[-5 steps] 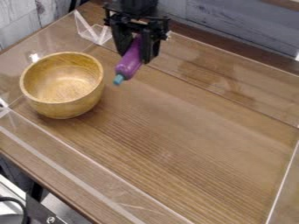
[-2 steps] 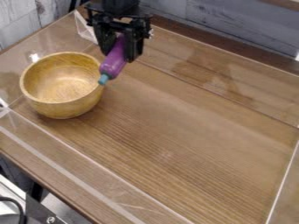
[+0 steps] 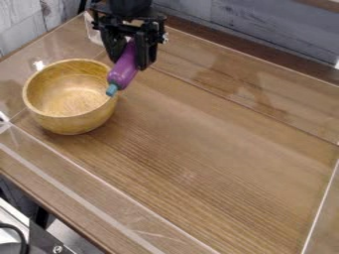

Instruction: Put the purple eggplant in the brown bowl

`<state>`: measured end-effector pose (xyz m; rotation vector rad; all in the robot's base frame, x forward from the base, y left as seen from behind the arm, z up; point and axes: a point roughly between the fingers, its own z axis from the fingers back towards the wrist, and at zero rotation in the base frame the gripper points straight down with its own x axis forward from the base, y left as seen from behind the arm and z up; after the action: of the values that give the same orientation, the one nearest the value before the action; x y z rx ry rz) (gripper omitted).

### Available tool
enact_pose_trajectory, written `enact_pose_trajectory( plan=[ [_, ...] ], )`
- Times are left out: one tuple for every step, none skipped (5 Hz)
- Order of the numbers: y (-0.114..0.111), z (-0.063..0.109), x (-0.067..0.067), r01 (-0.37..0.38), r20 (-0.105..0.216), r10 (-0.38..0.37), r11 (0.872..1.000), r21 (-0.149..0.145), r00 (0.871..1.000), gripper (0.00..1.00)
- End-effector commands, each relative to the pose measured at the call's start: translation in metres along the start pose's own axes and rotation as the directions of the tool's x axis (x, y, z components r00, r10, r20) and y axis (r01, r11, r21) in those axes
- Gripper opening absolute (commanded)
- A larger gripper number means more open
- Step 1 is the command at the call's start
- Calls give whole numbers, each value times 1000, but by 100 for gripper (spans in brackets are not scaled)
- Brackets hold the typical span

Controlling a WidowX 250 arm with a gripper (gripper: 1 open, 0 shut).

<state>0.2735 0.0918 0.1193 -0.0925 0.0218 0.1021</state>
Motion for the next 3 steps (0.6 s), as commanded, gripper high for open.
enact_pose_trajectory(
  plan=[
    [6, 18, -1, -1, 64, 0, 1000, 17, 998, 0],
    [12, 17, -3, -12, 66, 11, 1000, 18, 998, 0],
    [19, 16, -5, -25, 68, 23, 999, 20, 997, 0]
  ],
)
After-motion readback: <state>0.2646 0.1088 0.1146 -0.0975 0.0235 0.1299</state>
